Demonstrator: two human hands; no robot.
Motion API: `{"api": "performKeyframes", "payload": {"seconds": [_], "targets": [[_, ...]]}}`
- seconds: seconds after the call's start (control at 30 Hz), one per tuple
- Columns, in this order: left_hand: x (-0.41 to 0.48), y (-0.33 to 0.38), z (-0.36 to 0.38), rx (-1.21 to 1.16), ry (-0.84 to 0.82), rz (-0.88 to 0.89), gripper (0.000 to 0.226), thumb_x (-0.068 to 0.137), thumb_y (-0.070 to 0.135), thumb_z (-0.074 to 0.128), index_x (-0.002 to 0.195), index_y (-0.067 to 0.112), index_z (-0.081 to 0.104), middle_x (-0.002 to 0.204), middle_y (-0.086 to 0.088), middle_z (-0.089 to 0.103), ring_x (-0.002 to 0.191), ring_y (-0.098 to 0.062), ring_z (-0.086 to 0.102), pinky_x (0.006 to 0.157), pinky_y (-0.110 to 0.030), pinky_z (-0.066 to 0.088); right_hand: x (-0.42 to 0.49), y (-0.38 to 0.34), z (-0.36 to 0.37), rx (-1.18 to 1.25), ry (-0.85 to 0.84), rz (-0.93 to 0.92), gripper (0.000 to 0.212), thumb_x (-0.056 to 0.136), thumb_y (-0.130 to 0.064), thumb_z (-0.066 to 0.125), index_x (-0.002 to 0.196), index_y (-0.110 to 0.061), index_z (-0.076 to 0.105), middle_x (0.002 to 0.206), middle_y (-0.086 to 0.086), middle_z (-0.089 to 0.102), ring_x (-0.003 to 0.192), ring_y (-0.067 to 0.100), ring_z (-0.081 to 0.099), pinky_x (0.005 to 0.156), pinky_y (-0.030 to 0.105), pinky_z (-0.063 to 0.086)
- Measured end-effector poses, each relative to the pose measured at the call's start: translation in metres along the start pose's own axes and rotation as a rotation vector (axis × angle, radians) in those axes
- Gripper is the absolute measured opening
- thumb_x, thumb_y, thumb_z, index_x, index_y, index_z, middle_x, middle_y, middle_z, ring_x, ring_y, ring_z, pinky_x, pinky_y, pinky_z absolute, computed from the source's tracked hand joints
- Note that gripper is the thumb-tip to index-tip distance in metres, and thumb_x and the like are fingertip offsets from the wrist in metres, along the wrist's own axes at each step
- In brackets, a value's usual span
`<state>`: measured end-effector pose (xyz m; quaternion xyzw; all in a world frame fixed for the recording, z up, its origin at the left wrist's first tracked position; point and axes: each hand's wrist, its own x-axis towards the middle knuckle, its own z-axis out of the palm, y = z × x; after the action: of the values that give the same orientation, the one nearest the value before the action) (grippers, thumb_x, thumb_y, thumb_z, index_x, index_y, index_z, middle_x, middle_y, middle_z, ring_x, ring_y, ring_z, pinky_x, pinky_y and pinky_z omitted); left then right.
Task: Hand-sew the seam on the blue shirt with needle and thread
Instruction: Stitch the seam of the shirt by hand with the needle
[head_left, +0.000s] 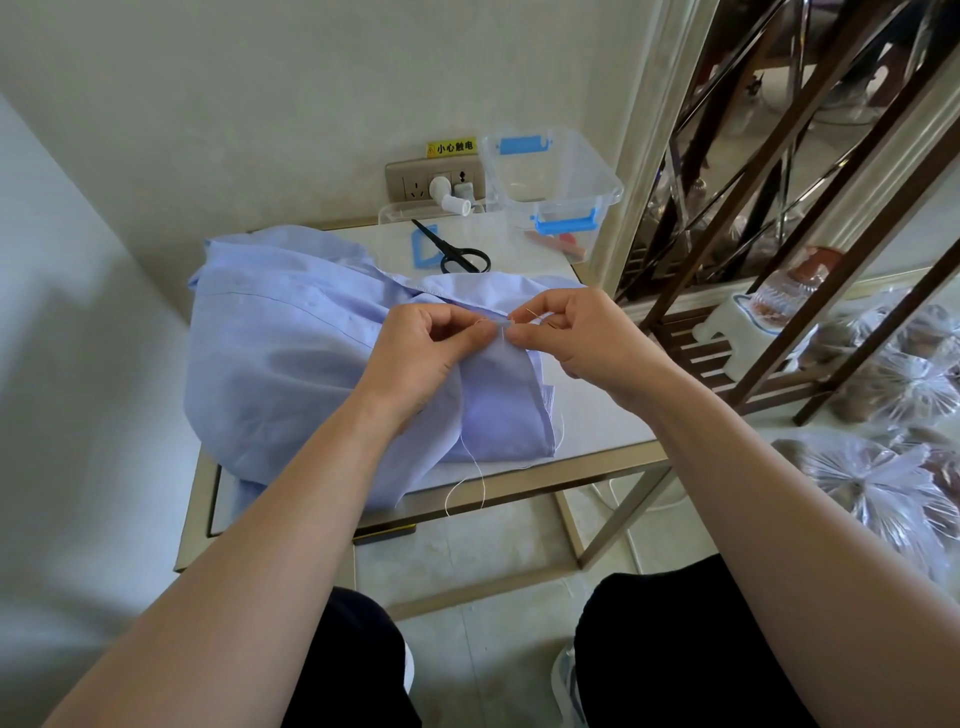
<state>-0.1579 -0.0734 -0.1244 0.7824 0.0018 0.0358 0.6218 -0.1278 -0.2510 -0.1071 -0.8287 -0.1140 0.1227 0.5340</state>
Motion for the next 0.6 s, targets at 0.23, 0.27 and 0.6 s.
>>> {"api": "performKeyframes", "payload": {"seconds": [0.23,0.27,0.6], "targets": [[-0.001,0.002,0.0,0.028,0.026,0.027,0.009,0.088,0.008,0.069,0.083,0.013,0.074,0.066,0.014,0.068,0.063,0.008,0.057,0.065,-0.006,0.041,-0.004,-0.004,-0.005,-0.081,-0.005,-0.14,0.022,0.094,-0.002,0.045,0.104,-0.014,0.061,0.061,-0.008,0.059,0.052,0.005,0.046,0.055,0.023,0.041],[-0.002,0.003,0.0,0.025,0.021,0.034,0.008,0.089,0.007,0.069,0.085,0.012,0.075,0.068,0.012,0.068,0.064,0.009,0.058,0.066,-0.006,0.041,-0.006,-0.005,-0.005,-0.109,-0.023,-0.167,0.02,0.094,-0.002,0.048,0.101,-0.013,0.063,0.066,-0.005,0.067,0.053,0.005,0.05,0.056,0.022,0.044],[-0.001,0.001,-0.002,0.019,-0.013,0.051,0.012,0.092,0.01,0.065,0.086,0.016,0.074,0.08,0.0,0.07,0.072,0.001,0.06,0.071,-0.008,0.043,-0.012,-0.003,-0.008,-0.182,0.097,-0.292,0.014,0.091,-0.011,0.066,0.089,-0.018,0.078,0.042,-0.002,0.037,0.044,0.01,0.032,0.051,0.016,0.032]]}}
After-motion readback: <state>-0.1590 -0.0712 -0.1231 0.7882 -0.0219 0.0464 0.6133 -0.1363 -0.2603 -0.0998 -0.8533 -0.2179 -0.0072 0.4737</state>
